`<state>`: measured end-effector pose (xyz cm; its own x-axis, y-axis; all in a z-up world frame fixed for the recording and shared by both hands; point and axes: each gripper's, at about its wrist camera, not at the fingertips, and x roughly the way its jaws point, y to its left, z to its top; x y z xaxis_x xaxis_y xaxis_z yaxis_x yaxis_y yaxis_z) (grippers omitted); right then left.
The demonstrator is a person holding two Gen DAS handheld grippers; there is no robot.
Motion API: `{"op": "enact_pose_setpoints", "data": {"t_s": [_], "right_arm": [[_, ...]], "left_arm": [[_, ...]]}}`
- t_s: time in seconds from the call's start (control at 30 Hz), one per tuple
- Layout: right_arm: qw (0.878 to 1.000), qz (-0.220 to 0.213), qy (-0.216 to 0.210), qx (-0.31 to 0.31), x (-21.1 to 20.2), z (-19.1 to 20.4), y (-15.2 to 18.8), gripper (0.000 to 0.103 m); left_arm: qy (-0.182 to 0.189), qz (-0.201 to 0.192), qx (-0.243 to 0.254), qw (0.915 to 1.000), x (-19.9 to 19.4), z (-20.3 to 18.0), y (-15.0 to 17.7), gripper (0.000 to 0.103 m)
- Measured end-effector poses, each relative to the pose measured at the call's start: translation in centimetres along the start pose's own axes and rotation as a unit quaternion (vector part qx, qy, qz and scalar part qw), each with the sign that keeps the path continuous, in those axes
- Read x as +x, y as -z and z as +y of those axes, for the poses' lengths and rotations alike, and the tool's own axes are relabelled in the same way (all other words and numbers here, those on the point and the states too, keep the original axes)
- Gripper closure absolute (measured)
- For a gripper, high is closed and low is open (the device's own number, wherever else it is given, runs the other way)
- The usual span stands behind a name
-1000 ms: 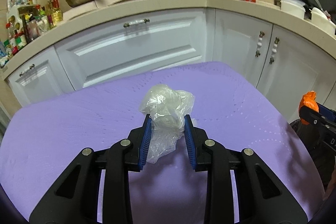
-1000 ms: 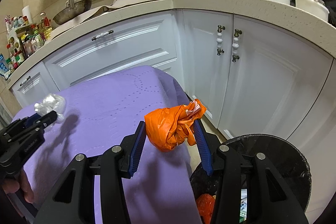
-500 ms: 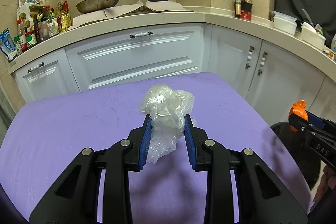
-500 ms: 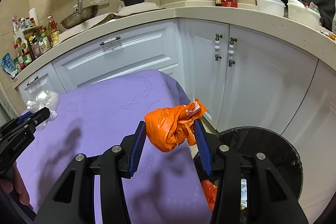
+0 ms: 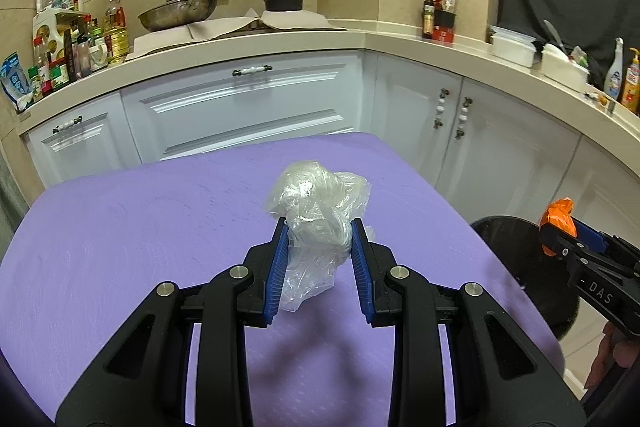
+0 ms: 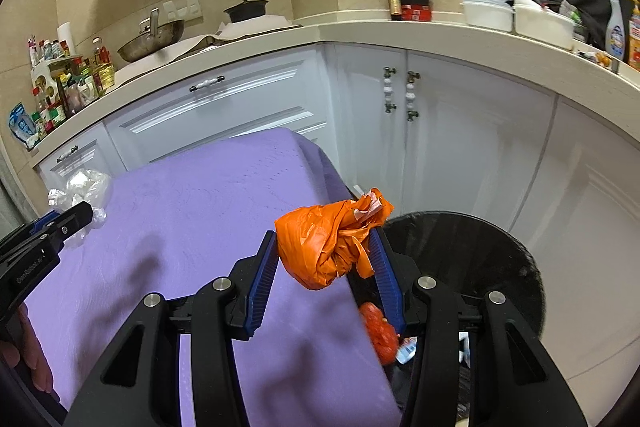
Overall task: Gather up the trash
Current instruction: 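Carry both bags over the bin and open both tools to drop them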
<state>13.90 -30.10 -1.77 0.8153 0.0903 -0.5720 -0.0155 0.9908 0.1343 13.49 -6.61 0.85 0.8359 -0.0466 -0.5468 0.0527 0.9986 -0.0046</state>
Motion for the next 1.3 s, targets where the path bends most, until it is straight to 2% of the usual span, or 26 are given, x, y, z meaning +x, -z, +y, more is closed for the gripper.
{"op": "enact_pose_setpoints", "data": {"t_s": [0.4,0.8,1.3], "right_arm": [[0.998,-0.008,0.054,0.028,-2.8,-5.5,1.7,0.056],[0.995,-0.012,0.085,0.052,-3.3,-10.1,2.0,0.056],[0.995,0.001,0.086,0.059,-0.7,-12.1,2.1,0.056]], "left_arm": [[0.053,-0.004,0.041,0.9978,-1.2,-6.4,0.8,0.074],[0.108,-0.012,0.091,0.9898,0.1,-14.0,0.7,0.074],[0.125,0.002,0.121,0.9848,4.2,-19.3,1.1,0.073]]}}
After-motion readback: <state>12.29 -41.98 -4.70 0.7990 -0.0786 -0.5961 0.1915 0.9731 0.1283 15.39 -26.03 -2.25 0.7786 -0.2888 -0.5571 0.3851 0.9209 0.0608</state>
